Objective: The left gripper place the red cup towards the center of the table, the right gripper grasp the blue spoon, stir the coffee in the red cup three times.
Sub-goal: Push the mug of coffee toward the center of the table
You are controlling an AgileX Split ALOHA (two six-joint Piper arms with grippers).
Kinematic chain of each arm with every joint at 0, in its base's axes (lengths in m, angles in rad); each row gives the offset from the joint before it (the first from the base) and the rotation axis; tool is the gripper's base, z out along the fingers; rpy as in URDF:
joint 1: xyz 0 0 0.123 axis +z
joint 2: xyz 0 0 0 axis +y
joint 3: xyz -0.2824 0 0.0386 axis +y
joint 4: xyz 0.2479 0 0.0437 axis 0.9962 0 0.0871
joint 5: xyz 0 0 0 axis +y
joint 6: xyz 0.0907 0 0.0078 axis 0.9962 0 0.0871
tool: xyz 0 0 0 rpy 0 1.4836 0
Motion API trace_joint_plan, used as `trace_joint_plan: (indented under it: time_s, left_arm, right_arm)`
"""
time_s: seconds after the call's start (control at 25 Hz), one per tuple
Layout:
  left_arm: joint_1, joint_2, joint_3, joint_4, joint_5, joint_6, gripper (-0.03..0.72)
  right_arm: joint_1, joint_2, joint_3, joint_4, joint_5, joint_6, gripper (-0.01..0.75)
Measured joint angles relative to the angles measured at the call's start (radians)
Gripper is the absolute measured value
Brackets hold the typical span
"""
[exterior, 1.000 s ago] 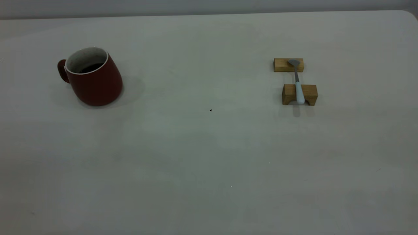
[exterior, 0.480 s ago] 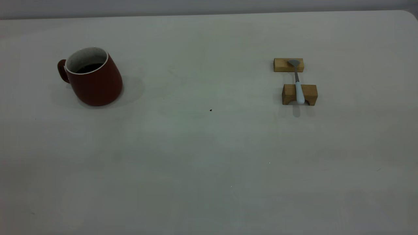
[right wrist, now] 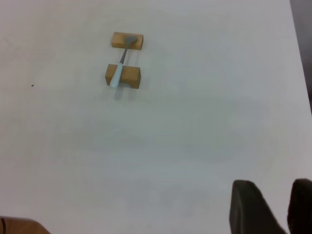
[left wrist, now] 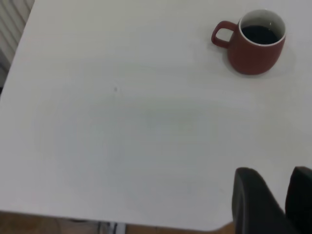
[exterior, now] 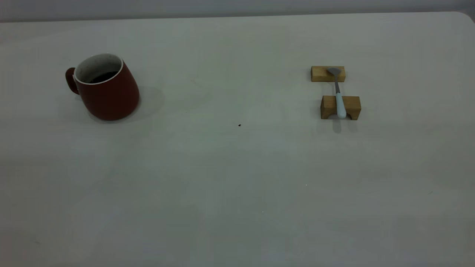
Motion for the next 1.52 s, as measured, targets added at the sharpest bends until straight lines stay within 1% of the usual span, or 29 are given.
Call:
trace_joint_plan:
  time_s: [0.08,0.28,0.4,0.44,0.56,0.6,0.72,0.76,0.8,0.96,1.16,1.4,1.52]
  left_arm:
    - [0.0,0.14,-0.033,0.0,-0.051,0.034,0.238]
    - [0.0,0.511,-0.138,0.01,-0.134,0.148,0.24]
    - [0.0,0.693,-0.202,0.014,-0.204,0.239,0.275]
    - [0.0,0.754,-0.224,0.015,-0.221,0.264,0.297]
    - [0.0,0.931,-0.288,0.016,-0.256,0.324,0.415]
    - [0.0,0.995,-0.323,0.016,-0.264,0.334,0.479]
    - [0.0,1.176,-0.424,0.017,-0.277,0.359,0.621]
    - [0.0,1.238,-0.455,0.017,-0.28,0.375,0.658]
    - [0.0,1.298,-0.491,0.017,-0.28,0.394,0.672]
    - [0.0,1.494,-0.618,0.017,-0.273,0.478,0.674]
    - [0.0,1.683,-0.768,0.02,-0.227,0.656,0.661]
    - [-0.018,1.827,-0.879,0.031,-0.212,0.93,0.651]
    - [-0.038,1.897,-0.916,0.055,-0.223,1.019,0.647]
  right_arm:
    - [0.0,0.0,0.0,0.0,0.0,0.0,0.237]
    - [0.0,0.0,0.0,0.0,0.0,-0.001,0.237]
    - [0.0,0.0,0.0,0.0,0.0,-0.001,0.237]
    - [0.0,0.0,0.0,0.0,0.0,-0.001,0.237]
    - [0.0,0.0,0.0,0.0,0.0,-0.001,0.237]
    - [0.0,0.0,0.0,0.0,0.0,-0.001,0.237]
    - [0.0,0.0,0.0,0.0,0.0,-0.001,0.237]
    - [0.0,0.0,0.0,0.0,0.0,-0.001,0.237]
    - [0.0,0.0,0.0,0.0,0.0,-0.001,0.237]
    - [0.0,0.0,0.0,0.0,0.0,-0.001,0.237]
    - [0.0,0.0,0.0,0.0,0.0,-0.001,0.237]
    - [0.0,0.0,0.0,0.0,0.0,-0.001,0.237]
    - [0.0,0.0,0.0,0.0,0.0,-0.001,0.237]
